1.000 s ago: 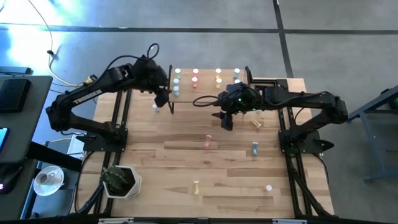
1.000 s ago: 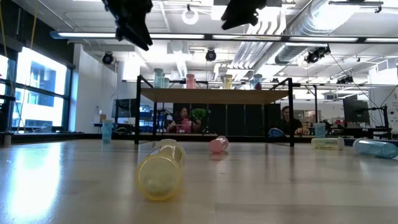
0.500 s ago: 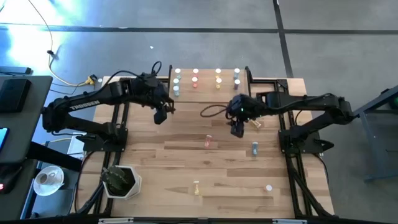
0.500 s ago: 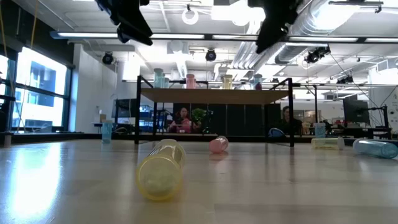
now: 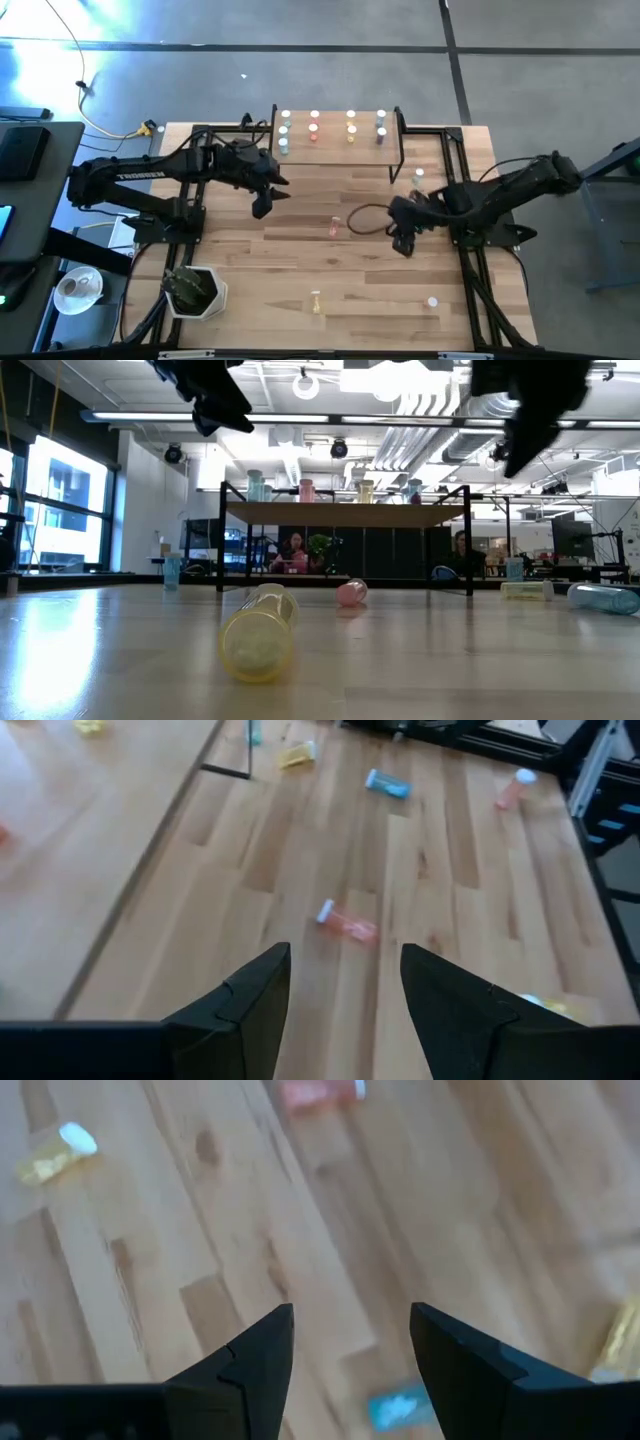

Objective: Pick and place medicine bottles onto shelf by color
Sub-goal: Put the pink pill bottle on the shelf

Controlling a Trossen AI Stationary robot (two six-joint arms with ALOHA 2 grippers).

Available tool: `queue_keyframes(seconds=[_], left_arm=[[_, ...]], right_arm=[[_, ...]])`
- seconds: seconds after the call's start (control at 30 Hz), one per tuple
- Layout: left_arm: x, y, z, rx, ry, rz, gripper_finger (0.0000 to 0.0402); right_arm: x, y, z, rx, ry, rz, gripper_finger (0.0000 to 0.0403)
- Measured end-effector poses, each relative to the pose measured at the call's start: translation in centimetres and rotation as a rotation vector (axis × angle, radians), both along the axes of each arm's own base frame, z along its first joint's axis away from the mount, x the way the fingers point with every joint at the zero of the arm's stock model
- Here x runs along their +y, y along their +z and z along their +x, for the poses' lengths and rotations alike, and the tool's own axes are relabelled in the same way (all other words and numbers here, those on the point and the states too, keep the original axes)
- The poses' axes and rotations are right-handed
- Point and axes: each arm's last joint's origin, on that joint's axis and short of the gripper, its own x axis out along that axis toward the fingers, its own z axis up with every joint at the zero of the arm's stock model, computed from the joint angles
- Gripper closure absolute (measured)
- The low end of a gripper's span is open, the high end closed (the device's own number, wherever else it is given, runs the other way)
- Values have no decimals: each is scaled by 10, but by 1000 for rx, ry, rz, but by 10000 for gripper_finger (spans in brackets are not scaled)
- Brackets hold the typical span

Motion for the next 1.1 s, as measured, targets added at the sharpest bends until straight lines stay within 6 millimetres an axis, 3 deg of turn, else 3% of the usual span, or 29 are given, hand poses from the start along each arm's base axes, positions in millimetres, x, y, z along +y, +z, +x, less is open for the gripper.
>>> queue_keyframes(seconds=[0.3, 0.57, 0.83, 1.1], left_arm=[[-17, 1, 5, -20, -58, -17, 222], [-22, 4, 8, -49, -5, -16, 222], [-22, 3, 10, -49, 33, -71, 222], [-22, 2, 10, -49, 49, -92, 222]], right_arm=[[50, -21, -42, 17, -6, 77, 210], [86, -22, -71, 20, 133, 95, 210], [106, -22, -96, -15, 275, 61, 210], [119, -22, -114, -36, 294, 80, 210]])
